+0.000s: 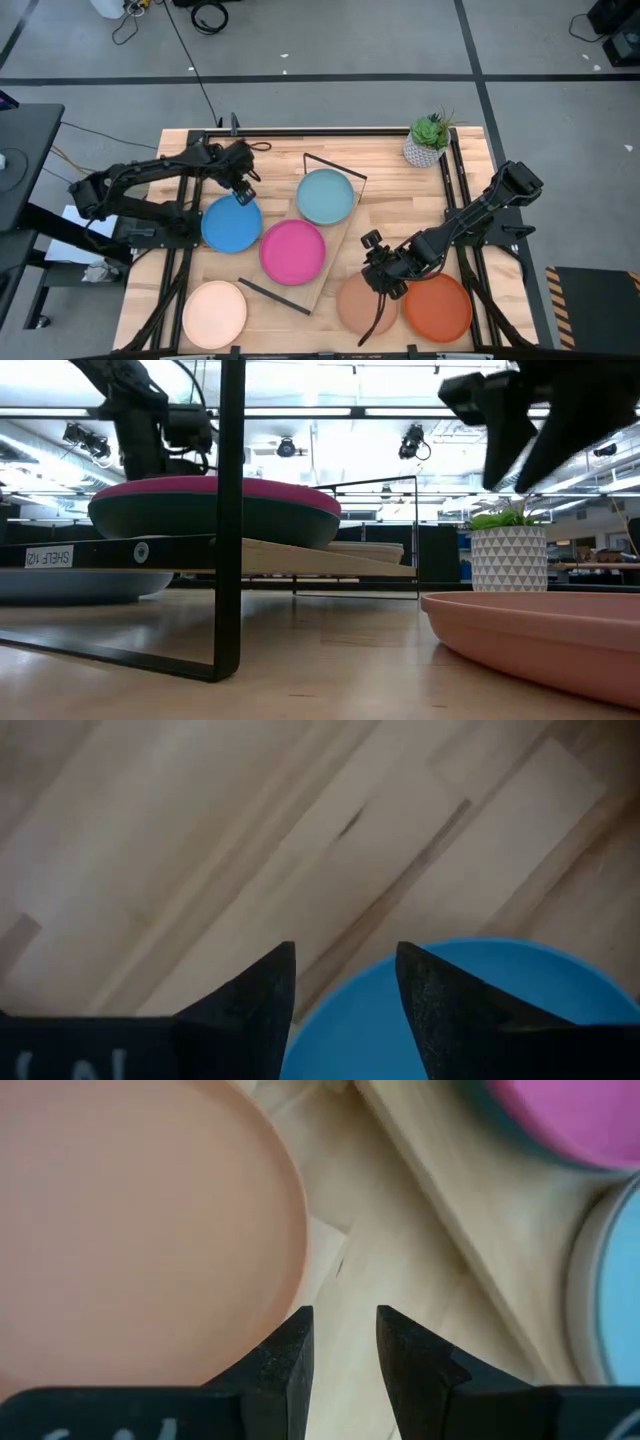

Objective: Place and stack plates onto a shelf
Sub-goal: Stack the blue plate on top of the pink plate

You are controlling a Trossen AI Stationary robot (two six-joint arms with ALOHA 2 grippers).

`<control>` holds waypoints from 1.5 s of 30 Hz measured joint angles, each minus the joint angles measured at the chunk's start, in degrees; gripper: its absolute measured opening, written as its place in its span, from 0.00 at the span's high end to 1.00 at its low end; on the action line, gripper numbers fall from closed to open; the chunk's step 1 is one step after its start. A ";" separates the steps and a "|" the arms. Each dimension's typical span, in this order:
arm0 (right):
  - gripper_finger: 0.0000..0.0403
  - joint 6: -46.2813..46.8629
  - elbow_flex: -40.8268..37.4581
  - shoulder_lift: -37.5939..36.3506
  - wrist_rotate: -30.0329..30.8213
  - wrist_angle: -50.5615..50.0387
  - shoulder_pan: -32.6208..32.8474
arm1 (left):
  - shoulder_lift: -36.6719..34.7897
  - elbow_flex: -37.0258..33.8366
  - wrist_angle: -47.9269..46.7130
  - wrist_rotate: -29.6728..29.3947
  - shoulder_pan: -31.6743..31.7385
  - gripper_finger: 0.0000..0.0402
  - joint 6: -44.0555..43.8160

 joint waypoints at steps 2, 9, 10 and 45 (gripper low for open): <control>0.71 -0.02 -1.57 0.00 -0.02 2.06 0.00 | 1.42 0.00 -1.36 1.29 1.31 0.55 0.14; 0.71 0.70 -3.92 0.00 -0.41 5.67 -0.02 | 9.41 0.22 -3.42 5.72 3.03 0.55 4.67; 0.71 0.80 -3.96 0.00 -0.49 5.61 0.00 | 10.65 0.22 -3.53 5.81 3.03 0.55 5.29; 0.71 5.70 -3.98 -1.31 0.07 2.93 0.35 | 15.88 26.01 -38.87 11.71 2.92 0.96 16.56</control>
